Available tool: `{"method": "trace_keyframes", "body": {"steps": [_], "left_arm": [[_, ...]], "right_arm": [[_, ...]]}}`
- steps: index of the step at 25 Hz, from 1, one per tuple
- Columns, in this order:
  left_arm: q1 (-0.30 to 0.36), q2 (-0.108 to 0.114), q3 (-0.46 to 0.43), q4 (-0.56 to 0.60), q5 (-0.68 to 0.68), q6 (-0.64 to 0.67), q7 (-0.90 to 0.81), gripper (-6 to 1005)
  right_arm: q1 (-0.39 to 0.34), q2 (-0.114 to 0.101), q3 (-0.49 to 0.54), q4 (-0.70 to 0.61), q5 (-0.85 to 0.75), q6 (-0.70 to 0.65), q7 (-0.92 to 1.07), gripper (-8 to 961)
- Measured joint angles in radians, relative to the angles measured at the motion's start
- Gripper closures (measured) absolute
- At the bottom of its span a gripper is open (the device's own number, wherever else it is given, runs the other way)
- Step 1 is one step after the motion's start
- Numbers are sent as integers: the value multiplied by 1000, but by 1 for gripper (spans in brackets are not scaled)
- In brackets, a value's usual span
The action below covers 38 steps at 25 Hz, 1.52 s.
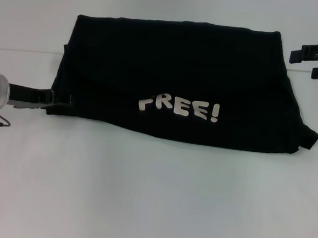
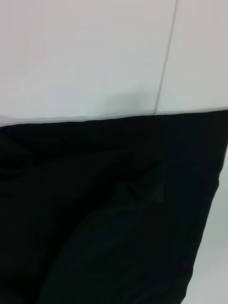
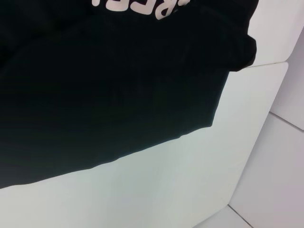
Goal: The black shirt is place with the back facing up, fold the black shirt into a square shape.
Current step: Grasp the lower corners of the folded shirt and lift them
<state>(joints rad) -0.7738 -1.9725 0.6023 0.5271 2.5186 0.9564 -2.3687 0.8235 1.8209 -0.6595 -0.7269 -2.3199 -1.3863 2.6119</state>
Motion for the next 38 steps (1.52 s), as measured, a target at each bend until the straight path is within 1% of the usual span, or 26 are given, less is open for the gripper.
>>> {"method": "trace_keyframes", "body": {"steps": [5,12,19,29,35,38], "left_arm": [[1,-1,-1,-3,13,0,-58,254],[-15,-10,-2,-31,10,-23,-61,255],[-27,-12,-4,-42,10,-54,-69,257],[-38,-11,2,-53,30,-53,-94,259],[-41,-6,1,-47,54,-48,-127,438],[-42,-7,1,-45,71,-48,-140,581]], "right_arm": [[-7,0,0,0,1,2,-2,30],[-12,0,0,0,2,7,-4,30],[-24,0,1,0,2,14,-11,30],[-26,-3,12,0,2,17,-15,31],[-29,-6,14,1,2,17,-15,30],[-30,-6,15,1,3,17,-15,29]]}}
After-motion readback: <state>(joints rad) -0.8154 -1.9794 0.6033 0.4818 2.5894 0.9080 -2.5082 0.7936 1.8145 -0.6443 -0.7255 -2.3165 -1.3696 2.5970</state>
